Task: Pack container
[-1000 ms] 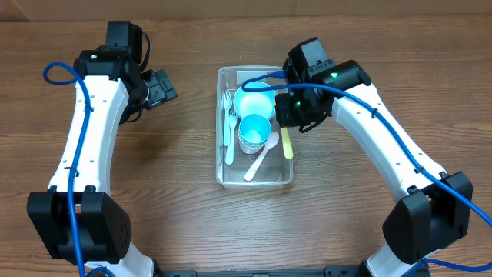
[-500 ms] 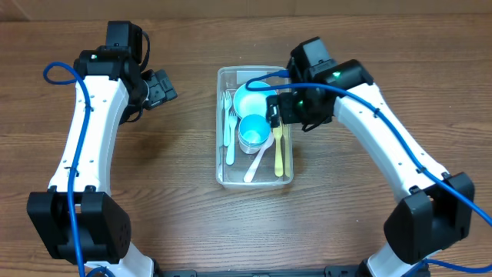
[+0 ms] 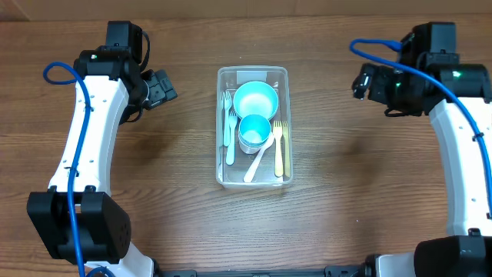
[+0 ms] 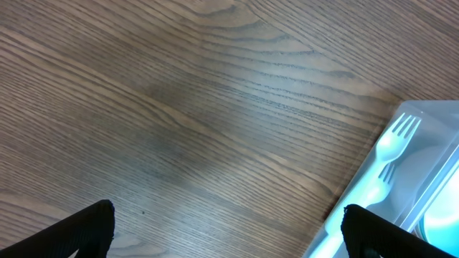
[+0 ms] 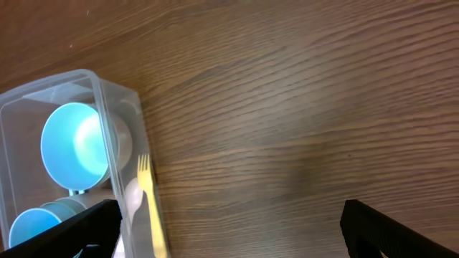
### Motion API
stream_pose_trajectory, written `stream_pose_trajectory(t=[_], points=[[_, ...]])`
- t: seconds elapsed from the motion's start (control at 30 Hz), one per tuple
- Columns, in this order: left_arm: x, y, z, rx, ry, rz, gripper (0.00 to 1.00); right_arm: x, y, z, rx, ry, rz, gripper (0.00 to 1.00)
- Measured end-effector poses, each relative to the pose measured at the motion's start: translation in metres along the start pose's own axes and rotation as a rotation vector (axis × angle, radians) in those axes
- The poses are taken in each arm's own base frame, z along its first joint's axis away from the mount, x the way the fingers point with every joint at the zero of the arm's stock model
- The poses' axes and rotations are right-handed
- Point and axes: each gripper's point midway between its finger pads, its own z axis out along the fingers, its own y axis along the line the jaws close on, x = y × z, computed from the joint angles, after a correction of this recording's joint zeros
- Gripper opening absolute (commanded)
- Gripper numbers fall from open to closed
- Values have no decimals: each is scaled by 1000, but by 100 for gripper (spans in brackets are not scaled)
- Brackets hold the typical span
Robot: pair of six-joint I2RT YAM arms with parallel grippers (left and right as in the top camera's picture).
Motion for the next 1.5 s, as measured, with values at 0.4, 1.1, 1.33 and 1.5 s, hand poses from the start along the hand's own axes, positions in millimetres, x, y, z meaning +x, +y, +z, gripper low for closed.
stream_pose_trajectory(t=[0.4, 1.1, 1.33, 1.5], points=[[0, 0, 0, 0, 0, 0, 100, 0, 0, 0, -1, 1, 0, 100], [0, 0, 0, 0, 0, 0, 100, 28, 57, -337, -314, -1075, -209, 100], [0, 0, 0, 0, 0, 0, 100, 108, 39, -399, -420, -1459, -258, 100], [0, 0, 0, 0, 0, 0, 100, 110, 28, -311, -406, -1412, -253, 100]])
